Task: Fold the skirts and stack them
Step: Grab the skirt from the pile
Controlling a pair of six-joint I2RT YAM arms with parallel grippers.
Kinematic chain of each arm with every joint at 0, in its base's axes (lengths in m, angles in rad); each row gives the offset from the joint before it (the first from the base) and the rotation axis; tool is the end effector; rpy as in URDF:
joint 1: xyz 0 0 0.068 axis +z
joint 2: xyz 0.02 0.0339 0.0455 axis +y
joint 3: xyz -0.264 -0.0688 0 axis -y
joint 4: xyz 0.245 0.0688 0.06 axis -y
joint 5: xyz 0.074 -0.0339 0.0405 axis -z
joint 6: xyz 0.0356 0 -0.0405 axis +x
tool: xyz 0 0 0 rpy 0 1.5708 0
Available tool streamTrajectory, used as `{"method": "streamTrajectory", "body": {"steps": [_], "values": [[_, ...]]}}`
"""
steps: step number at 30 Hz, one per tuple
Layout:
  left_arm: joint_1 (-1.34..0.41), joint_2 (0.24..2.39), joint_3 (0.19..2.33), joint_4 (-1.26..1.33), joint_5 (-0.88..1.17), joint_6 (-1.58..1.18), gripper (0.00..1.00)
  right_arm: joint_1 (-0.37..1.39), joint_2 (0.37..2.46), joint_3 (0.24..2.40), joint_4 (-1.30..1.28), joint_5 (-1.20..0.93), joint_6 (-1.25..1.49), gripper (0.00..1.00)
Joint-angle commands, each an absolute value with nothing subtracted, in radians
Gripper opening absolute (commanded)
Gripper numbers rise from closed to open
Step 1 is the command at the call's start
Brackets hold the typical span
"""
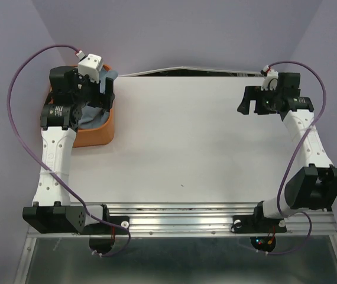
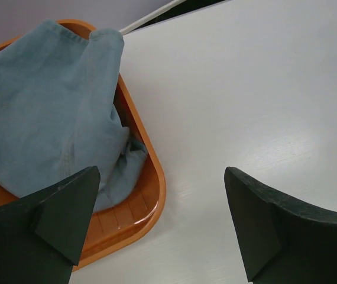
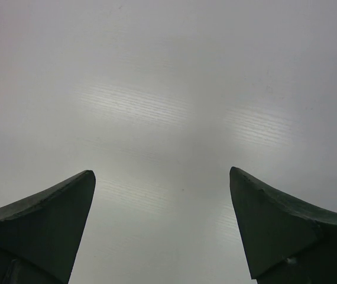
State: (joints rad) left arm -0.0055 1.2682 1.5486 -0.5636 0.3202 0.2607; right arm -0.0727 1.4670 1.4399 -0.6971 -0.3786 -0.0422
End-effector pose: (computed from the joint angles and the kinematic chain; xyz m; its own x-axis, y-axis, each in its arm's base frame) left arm 0.2636 -0.0127 0.4608 -0.1907 0.2457 -0.9504 0.3691 0.9151 0.1625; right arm 0.3195 -0.0101 0.3585 -0.6514 0.0081 -0.7587 -0.2363 0.9480 0.2131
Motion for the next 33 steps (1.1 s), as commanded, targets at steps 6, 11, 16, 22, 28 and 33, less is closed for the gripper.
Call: {"method": "streamTrajectory", "body": {"steps": [6, 11, 16, 22, 28, 33], "values": [[0.092, 1.344, 1.621, -0.661, 0.271, 0.405, 0.99, -0.077, 1.489, 1.509, -0.718, -0.419, -0.064, 1.0], [0.166, 1.416, 1.664, -0.709, 0.268, 0.515, 0.99, -0.077, 1.505, 1.506, -0.724, -0.429, -0.067, 1.0], [0.178, 1.479, 1.645, -0.675, 0.242, 0.609, 0.99, -0.077, 1.525, 1.514, -0.729, -0.437, -0.064, 1.0], [0.178, 1.603, 1.615, -0.6, 0.227, 0.627, 0.99, -0.077, 1.534, 1.506, -0.732, -0.436, -0.064, 1.0], [0.175, 1.707, 1.634, -0.505, 0.305, 0.577, 0.99, -0.077, 1.537, 1.502, -0.735, -0.43, -0.064, 1.0], [0.169, 1.776, 1.641, -0.414, 0.321, 0.545, 0.99, -0.077, 1.54, 1.5, -0.735, -0.42, -0.066, 1.0]]}}
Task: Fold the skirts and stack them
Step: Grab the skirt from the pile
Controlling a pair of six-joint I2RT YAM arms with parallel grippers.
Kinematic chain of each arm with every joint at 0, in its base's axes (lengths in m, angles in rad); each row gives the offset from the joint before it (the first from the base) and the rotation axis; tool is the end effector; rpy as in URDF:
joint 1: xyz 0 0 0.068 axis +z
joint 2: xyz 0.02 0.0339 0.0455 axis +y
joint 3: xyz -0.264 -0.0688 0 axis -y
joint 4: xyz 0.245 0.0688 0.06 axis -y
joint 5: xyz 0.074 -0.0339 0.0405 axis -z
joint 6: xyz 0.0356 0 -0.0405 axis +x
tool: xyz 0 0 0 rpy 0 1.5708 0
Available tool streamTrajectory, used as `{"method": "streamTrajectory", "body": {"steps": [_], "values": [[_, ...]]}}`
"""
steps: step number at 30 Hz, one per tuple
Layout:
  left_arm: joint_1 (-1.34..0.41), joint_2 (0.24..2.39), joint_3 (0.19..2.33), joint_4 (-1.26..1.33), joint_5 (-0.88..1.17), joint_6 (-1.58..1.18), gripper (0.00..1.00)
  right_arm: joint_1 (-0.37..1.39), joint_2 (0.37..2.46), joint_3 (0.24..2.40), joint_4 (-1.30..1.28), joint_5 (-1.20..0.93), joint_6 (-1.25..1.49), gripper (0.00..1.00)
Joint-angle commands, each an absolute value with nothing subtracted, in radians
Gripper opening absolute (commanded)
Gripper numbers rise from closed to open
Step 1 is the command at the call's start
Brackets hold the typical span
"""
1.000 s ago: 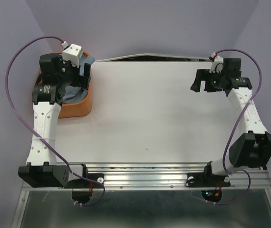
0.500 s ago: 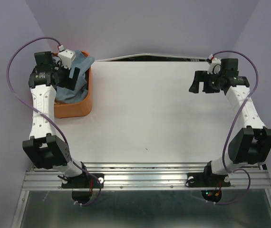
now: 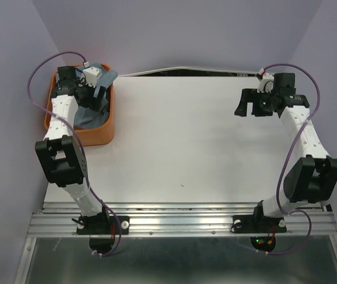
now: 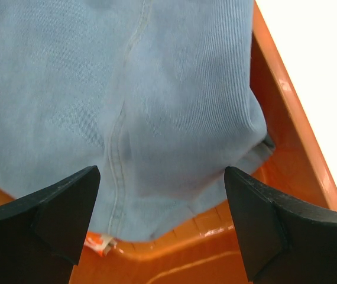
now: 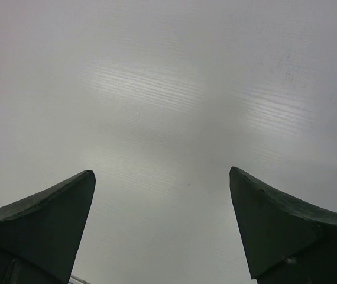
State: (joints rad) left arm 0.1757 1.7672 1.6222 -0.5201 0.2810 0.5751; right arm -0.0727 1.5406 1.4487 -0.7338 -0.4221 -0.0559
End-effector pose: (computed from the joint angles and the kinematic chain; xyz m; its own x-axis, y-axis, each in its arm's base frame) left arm 0.4032 0.0616 0.3296 -0.4844 0.4448 -0.7534 0.3699 0.8845 0.2844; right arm 0.3339 -0.0097 0.3364 -0.7202 0.0013 -0.6938 -0.2514 0.9315 0.2628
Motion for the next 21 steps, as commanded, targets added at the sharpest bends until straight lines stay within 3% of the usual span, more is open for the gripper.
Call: {"method": "streamTrajectory", "body": {"steps": [1, 4, 7, 8, 11, 21], "values": [[0.17, 1.799, 1.646, -0.405, 0.325, 0.538, 0.99, -0.077, 1.54, 1.5, -0.735, -0.422, -0.064, 1.0], [0.169, 1.83, 1.657, -0.351, 0.321, 0.5, 0.91, -0.077, 1.542, 1.499, -0.735, -0.419, -0.063, 1.0], [0.169, 1.844, 1.692, -0.334, 0.324, 0.468, 0.59, -0.077, 1.542, 1.493, -0.732, -0.416, -0.06, 1.0], [0.17, 1.842, 1.707, -0.337, 0.325, 0.46, 0.4, -0.077, 1.54, 1.491, -0.732, -0.414, -0.06, 1.0], [0.179, 1.806, 1.79, -0.339, 0.325, 0.402, 0.0, -0.077, 1.534, 1.477, -0.726, -0.419, -0.054, 1.0], [0.219, 1.625, 1.985, -0.209, 0.471, 0.125, 0.0, -0.077, 1.531, 1.479, -0.718, -0.446, -0.037, 1.0]]}}
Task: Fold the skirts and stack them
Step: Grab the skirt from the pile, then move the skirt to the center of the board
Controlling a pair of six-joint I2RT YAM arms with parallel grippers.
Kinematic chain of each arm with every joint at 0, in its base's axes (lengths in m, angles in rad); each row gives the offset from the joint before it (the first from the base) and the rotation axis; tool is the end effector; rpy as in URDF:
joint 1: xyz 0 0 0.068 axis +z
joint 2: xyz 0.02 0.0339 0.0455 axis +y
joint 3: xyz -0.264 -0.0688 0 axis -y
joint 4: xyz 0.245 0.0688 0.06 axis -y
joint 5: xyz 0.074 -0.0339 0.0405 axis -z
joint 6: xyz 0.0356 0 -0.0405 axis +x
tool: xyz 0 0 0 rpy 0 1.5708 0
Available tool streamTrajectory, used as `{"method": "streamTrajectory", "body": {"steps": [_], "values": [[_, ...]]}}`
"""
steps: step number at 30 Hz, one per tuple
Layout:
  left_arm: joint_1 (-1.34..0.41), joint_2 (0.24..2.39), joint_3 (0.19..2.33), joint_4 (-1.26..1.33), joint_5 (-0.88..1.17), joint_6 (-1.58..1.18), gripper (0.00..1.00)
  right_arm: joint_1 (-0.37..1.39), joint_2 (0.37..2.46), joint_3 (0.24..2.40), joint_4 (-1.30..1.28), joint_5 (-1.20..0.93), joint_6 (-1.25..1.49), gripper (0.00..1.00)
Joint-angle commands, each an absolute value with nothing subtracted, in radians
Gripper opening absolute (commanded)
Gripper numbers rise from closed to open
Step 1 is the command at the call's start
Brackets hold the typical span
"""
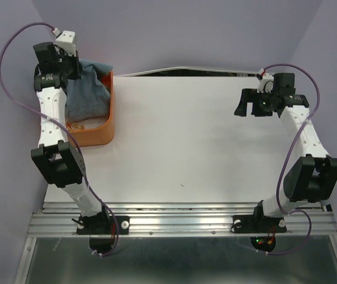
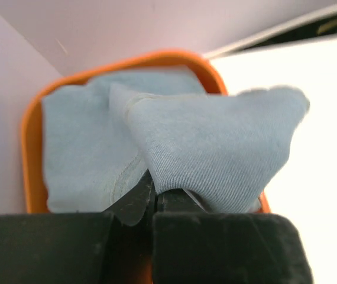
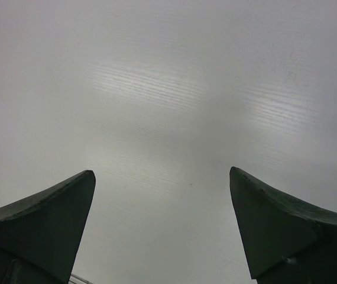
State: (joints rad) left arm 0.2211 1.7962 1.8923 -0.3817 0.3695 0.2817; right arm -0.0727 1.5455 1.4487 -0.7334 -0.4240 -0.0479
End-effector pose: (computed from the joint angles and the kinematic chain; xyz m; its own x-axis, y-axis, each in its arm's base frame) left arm 0.4126 0.0796 0.4239 -0.2269 0.2147 -0.9500 0.2047 0.9641 0.1690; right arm 0.3350 -0.0097 0.3349 -0.7252 0.0091 -0.6885 -0.2457 0.9307 0.2710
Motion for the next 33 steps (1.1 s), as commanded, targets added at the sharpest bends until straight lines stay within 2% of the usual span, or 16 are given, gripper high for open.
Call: {"method": "streamTrajectory", "body": {"steps": [1, 5, 11, 17, 18, 27, 33], "values": [[0.219, 1.611, 1.986, -0.181, 0.482, 0.097, 0.0, -0.077, 1.532, 1.48, -0.718, -0.448, -0.035, 1.0], [0.219, 1.545, 1.99, -0.025, 0.584, -0.058, 0.0, -0.077, 1.534, 1.485, -0.718, -0.454, -0.031, 1.0], [0.19, 1.468, 1.98, 0.341, 0.67, -0.283, 0.0, -0.077, 1.536, 1.494, -0.721, -0.472, -0.023, 1.0], [0.006, 1.476, 2.049, 0.262, 0.663, -0.204, 0.0, -0.077, 1.536, 1.503, -0.723, -0.495, -0.021, 1.0], [-0.076, 1.471, 2.013, 0.235, 0.649, -0.152, 0.0, -0.077, 1.537, 1.505, -0.724, -0.495, -0.021, 1.0], [-0.346, 1.483, 1.654, 0.18, 0.537, -0.137, 0.0, -0.077, 1.511, 1.476, -0.733, -0.528, -0.049, 1.0], [-0.5, 1.604, 1.595, 0.12, 0.393, -0.083, 0.0, -0.077, 1.491, 1.445, -0.762, -0.561, -0.086, 1.0]]}}
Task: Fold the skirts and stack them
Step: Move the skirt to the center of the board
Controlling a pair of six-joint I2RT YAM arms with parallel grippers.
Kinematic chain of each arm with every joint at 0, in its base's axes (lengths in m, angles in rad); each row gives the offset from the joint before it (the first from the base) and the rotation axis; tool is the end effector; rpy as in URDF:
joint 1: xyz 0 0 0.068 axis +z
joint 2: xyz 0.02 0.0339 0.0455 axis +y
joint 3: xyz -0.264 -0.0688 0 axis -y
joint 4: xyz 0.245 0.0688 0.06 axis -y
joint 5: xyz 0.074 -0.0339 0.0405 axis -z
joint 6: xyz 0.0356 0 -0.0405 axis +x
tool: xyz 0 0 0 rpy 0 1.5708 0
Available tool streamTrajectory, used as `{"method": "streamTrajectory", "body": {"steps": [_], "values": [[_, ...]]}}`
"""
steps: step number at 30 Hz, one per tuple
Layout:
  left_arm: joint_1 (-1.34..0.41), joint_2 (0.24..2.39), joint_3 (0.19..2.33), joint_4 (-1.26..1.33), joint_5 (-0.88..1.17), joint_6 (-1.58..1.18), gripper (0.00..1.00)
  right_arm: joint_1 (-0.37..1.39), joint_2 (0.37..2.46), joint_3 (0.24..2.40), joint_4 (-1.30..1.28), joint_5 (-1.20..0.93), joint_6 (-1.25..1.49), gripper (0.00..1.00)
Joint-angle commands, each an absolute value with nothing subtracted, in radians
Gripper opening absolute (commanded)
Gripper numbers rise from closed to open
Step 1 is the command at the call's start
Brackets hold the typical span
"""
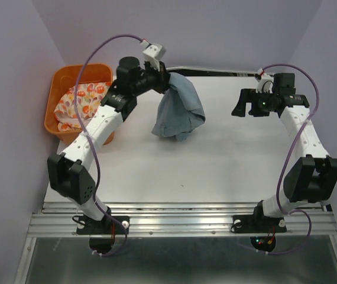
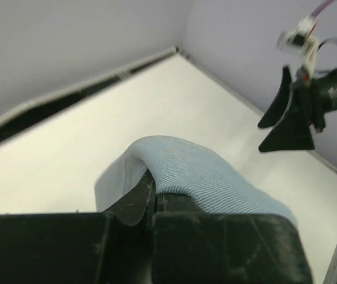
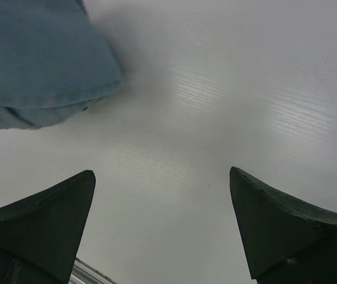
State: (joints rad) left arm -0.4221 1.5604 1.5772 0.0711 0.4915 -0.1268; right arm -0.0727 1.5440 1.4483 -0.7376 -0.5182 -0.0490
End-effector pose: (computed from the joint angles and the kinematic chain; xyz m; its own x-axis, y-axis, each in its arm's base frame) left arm 0.3272 -0.1653 0.4508 -0.0205 -0.1130 -0.9934 0.7938 0.6022 -0.0849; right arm 0.3335 -0.0066 0.3361 -0.7241 0.0101 -0.6896 -0.3049 0.8922 0.3332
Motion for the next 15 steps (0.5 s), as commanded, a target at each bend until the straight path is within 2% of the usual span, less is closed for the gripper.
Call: {"method": "streamTrajectory", "body": {"steps": [1, 3, 6, 11, 13, 15], "values": [[-0.512, 1.638, 1.611, 0.112, 0.393, -0.083, 0.0, -0.077, 1.486, 1.439, -0.764, -0.568, -0.089, 1.0], [-0.534, 1.762, 1.669, 0.077, 0.39, -0.107, 0.0, -0.077, 1.473, 1.413, -0.759, -0.575, -0.087, 0.99], [-0.535, 1.958, 1.897, -0.009, 0.443, -0.136, 0.0, -0.077, 1.454, 1.375, -0.752, -0.56, -0.086, 0.95], [-0.549, 2.173, 2.084, -0.048, 0.477, -0.109, 0.01, -0.077, 1.448, 1.33, -0.765, -0.597, -0.107, 0.78], [-0.552, 2.204, 2.123, -0.043, 0.472, -0.092, 0.26, -0.077, 1.44, 1.304, -0.764, -0.63, -0.124, 0.7], [-0.551, 2.21, 2.154, -0.058, 0.463, -0.077, 0.41, -0.066, 1.436, 1.273, -0.75, -0.649, -0.129, 0.69]]}}
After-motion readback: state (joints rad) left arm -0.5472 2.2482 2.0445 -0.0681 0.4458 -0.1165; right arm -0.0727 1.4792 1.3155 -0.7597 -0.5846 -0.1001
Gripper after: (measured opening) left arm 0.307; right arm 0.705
